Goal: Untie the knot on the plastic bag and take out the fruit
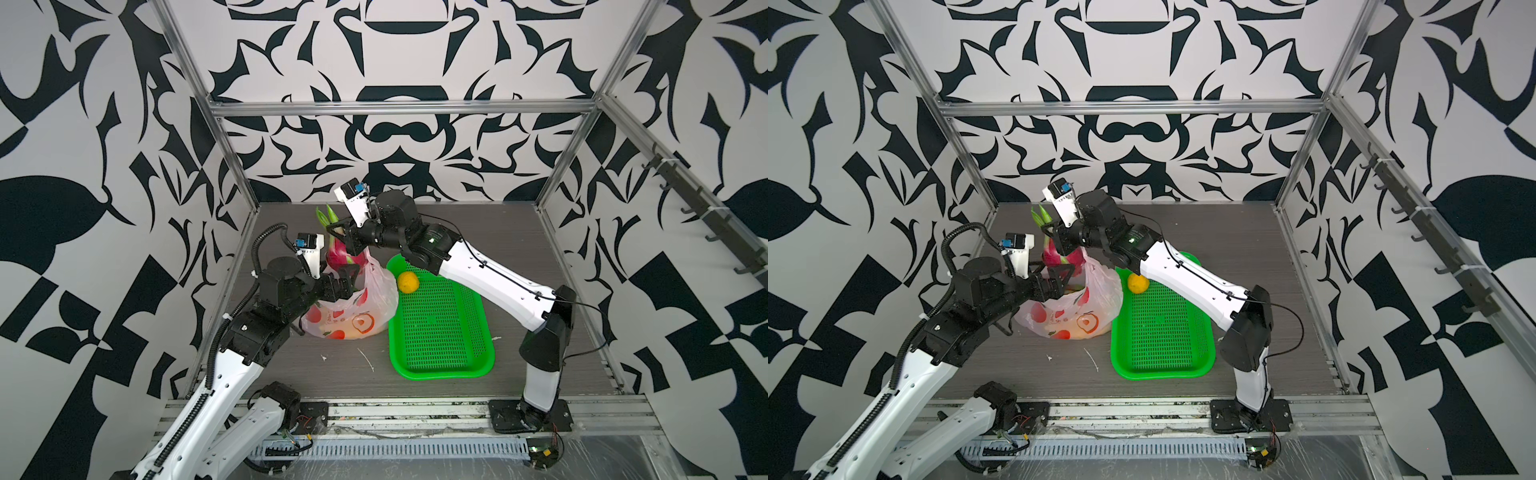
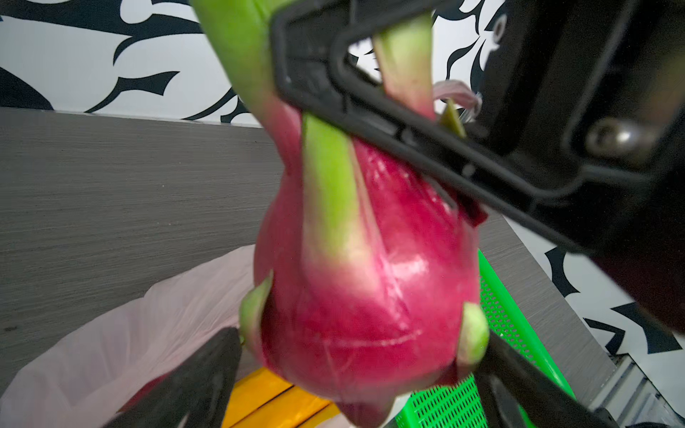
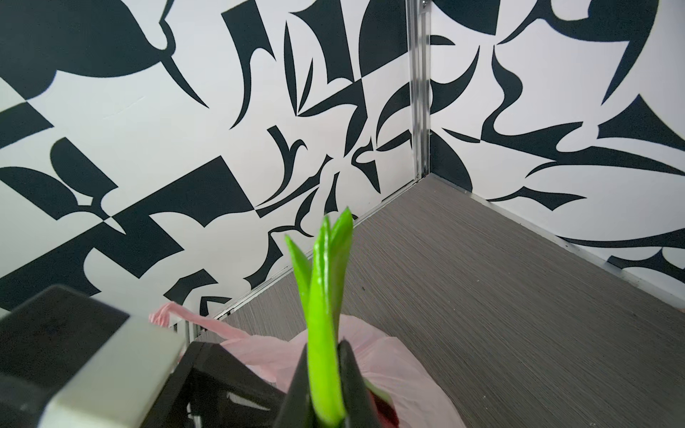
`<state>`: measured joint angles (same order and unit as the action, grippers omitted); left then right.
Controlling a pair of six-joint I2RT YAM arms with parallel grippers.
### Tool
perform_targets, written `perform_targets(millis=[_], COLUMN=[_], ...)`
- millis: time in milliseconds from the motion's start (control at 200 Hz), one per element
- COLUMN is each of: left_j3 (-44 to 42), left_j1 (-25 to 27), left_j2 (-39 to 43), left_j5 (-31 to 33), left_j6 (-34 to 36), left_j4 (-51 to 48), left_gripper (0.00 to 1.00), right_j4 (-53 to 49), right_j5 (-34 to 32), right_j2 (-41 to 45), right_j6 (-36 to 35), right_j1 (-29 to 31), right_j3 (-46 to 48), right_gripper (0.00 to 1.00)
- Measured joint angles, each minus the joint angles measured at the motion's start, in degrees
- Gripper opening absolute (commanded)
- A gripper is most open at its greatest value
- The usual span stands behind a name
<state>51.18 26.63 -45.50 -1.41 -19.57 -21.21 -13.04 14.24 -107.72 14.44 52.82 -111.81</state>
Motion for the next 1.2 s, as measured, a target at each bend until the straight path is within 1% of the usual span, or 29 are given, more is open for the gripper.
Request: perform_targets(millis=[290,500,530,600,635,680,750,825,865,920,970,1110,1125,1200], left_j3=[0.0,0.0,0.0,-0.1,-0.1,-0.3,-0.7,-1.2,-1.5,-1.7,-1.7,-2.0,-2.0,-2.0], left_j1=[0.0,0.0,0.0,0.0,0.1,0.2,0.3,0.3,0.3,0.3,0.3,0.3,0.3,0.3], left_j2=[-2.9,-4.3,-4.4,-4.4,-4.3,-4.1,-3.6,-2.7,-2.3,-1.7,-1.2,0.7,0.9,2.1], left_j5=[-0.4,0.0,0.1,0.1,0.2,0.4,1.0,1.4,1.5,1.5,1.6,1.9,1.9,1.9], left_j6=[0.3,0.6,0.6,0.8,1.0,1.0,0.9,0.8,0.7,0.5,0.5,0.4,0.3,0.3], left_j4=[4.7,6.5,6.7,7.0,7.3,7.6,8.0,8.2,8.2,8.1,8.0,6.7,6.5,5.7], left_gripper=[0.99,1.0,0.98,0.86,0.71,0.6,0.51,0.45,0.43,0.42,0.42,0.42,0.42,0.42], right_j4=[0.2,0.5,0.6,0.9,1.1,1.2,1.4,1.6,1.6,1.8,2.0,2.6,2.6,2.6], right_j5=[2.9,4.2,4.3,4.4,4.4,4.5,4.7,4.9,4.9,5.0,5.1,5.1,5.0,4.7], right_j2=[0.0,0.0,0.0,0.0,0.0,0.0,0.0,0.0,0.0,0.0,0.0,0.0,0.0,0.0], right_j6=[2.7,3.7,3.8,3.9,3.9,3.9,4.0,4.1,4.1,4.2,4.4,4.6,5.4,4.8], right_j1=[0.2,0.2,0.2,0.2,0.2,0.2,0.3,0.5,0.5,0.6,0.6,0.8,0.8,0.8], right_j3=[-0.6,-1.0,-1.1,-1.1,-1.1,-1.2,-1.2,-1.2,-1.2,-1.2,-1.2,-1.2,-1.2,-1.1], right_gripper=[0.0,0.0,0.0,0.0,0.0,0.0,0.0,0.0,0.04,0.12,0.21,0.51,0.53,0.64])
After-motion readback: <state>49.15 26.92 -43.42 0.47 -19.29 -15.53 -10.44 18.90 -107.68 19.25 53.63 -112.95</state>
